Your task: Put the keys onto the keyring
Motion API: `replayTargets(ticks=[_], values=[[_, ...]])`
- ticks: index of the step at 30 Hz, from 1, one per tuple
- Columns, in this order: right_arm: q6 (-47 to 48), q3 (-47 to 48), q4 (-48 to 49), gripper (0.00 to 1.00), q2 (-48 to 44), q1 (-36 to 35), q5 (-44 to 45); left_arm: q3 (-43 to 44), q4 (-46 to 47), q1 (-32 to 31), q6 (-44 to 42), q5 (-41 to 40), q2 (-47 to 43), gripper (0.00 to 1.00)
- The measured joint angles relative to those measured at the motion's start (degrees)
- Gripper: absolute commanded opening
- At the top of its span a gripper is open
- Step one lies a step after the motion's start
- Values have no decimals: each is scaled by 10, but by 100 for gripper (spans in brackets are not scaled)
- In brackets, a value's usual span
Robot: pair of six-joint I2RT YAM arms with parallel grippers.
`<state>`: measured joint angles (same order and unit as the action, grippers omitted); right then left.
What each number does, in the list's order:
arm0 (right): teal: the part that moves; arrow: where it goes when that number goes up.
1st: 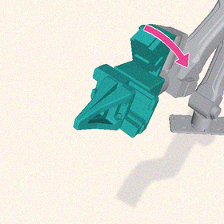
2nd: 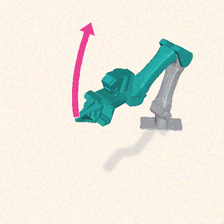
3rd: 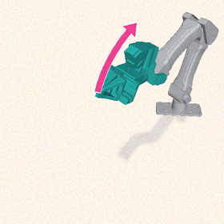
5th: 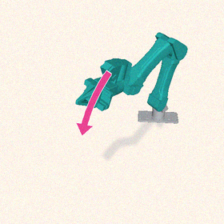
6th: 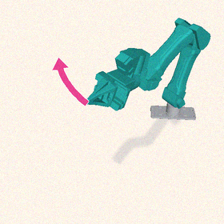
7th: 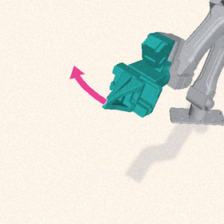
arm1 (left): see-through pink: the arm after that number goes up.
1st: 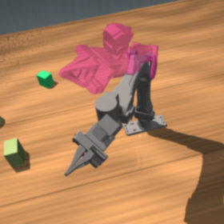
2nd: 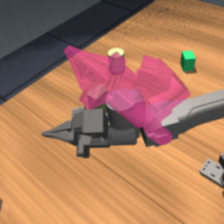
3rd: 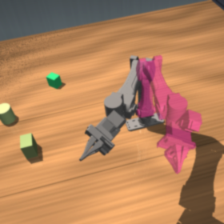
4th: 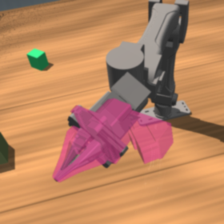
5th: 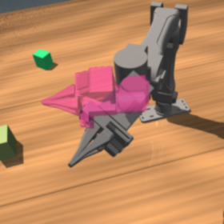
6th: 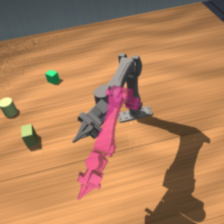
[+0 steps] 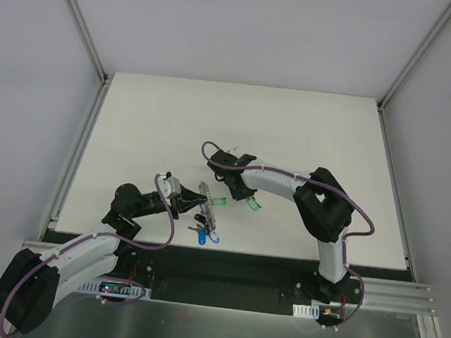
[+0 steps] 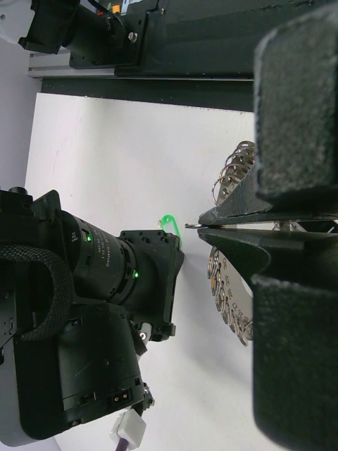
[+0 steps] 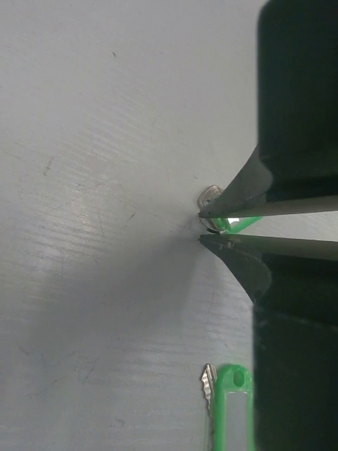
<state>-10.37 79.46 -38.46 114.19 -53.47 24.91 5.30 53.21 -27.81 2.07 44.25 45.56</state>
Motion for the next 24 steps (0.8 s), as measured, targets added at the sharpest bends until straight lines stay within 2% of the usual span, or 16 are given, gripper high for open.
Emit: replayTargets(ticks=[11,16,20,24], values=[[1,3,-5,1,4,0,9,0,0,0,0,0,0,0],[6,1,-2,1,-3,0,14,0,0,0,0,0,-3,0],[26,-40,28,1,-53,0,14,0,0,0,0,0,-3,0],[64,-130,101,1,-171,0,12,0,-1,0,0,0,-9,0]])
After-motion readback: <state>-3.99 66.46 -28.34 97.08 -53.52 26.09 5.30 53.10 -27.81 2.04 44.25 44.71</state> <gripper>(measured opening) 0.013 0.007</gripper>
